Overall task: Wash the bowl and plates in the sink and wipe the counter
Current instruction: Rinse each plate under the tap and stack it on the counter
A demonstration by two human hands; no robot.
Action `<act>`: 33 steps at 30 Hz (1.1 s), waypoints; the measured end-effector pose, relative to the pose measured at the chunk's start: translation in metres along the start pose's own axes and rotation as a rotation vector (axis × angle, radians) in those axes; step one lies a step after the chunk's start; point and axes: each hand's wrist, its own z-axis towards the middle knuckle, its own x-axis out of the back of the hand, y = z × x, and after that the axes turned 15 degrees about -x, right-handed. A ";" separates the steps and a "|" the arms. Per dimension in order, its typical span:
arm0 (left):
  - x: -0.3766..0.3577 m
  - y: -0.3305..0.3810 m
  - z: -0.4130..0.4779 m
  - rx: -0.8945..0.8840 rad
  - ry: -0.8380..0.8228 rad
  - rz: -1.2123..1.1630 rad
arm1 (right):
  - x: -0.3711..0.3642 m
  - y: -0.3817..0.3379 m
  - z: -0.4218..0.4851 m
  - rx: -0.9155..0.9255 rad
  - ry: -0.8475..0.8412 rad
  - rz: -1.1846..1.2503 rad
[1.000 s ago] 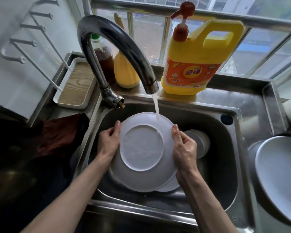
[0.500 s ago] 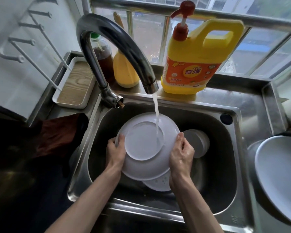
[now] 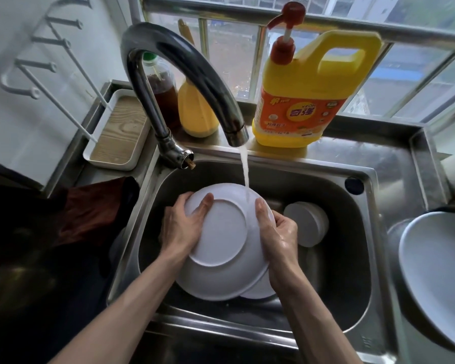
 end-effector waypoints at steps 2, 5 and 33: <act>0.001 -0.001 -0.001 0.056 0.081 -0.080 | 0.003 0.003 -0.006 -0.013 -0.016 0.007; -0.002 -0.006 -0.009 0.110 0.105 -0.146 | 0.003 0.010 -0.013 -0.007 0.038 0.023; 0.040 0.000 -0.027 -0.107 -0.056 -0.323 | 0.017 0.016 0.011 -0.001 0.060 -0.096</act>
